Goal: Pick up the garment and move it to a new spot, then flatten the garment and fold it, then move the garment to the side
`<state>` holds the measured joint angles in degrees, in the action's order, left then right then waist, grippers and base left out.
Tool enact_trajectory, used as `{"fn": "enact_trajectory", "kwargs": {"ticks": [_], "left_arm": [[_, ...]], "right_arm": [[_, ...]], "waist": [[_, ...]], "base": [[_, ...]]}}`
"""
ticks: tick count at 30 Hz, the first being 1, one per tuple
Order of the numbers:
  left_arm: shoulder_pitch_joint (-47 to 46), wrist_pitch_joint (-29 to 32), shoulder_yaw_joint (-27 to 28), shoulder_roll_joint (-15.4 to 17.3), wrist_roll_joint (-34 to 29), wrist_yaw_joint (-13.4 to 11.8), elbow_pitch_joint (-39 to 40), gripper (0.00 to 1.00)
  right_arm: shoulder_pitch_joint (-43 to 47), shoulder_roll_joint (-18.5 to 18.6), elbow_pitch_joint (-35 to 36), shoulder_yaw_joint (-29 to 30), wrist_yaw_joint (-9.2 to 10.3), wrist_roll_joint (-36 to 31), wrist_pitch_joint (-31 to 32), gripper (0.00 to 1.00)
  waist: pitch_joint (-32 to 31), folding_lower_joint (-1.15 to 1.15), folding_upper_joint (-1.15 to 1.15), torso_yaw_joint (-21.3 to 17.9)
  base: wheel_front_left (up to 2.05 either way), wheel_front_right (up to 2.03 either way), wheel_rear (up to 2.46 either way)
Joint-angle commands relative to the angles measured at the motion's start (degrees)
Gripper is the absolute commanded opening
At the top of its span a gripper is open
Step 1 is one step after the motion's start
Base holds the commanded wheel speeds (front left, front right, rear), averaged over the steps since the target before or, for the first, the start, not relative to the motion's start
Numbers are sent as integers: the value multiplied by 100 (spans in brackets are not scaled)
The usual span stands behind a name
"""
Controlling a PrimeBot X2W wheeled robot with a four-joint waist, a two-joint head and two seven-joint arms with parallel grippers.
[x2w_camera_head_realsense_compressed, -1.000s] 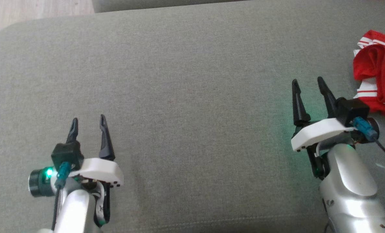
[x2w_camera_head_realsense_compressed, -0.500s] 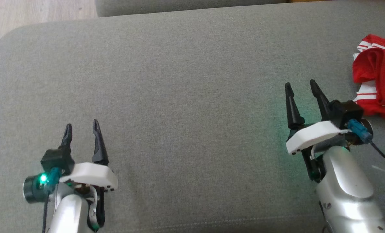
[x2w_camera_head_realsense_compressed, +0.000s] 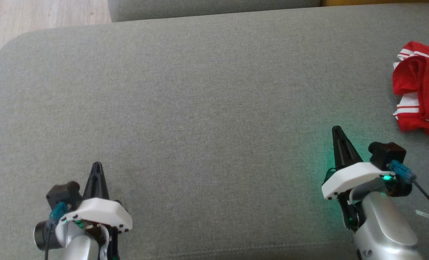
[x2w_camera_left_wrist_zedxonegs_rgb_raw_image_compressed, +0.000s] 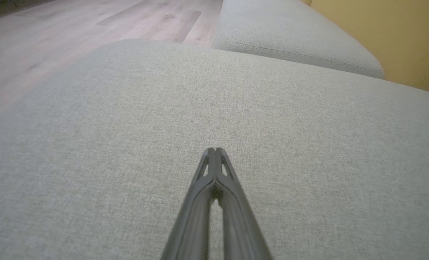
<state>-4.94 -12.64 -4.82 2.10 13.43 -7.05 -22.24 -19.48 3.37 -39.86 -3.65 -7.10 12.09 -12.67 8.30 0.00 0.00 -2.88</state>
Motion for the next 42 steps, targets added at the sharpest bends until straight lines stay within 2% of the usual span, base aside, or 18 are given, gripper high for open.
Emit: {"fn": "enact_trajectory", "kwargs": {"ticks": [1,42], "left_arm": [[-208,35,85,25,149,34,210,0],[-172,700,453,43,2914,542,435,0]], "right_arm": [[-263,1,223,35,-3,171,37,0],[319,-17,1082,374,-16,2977,697,0]], "waist": [[-8,0,0,4],[-296,0,0,105]], "base": [[0,0,0],[0,0,0]]}}
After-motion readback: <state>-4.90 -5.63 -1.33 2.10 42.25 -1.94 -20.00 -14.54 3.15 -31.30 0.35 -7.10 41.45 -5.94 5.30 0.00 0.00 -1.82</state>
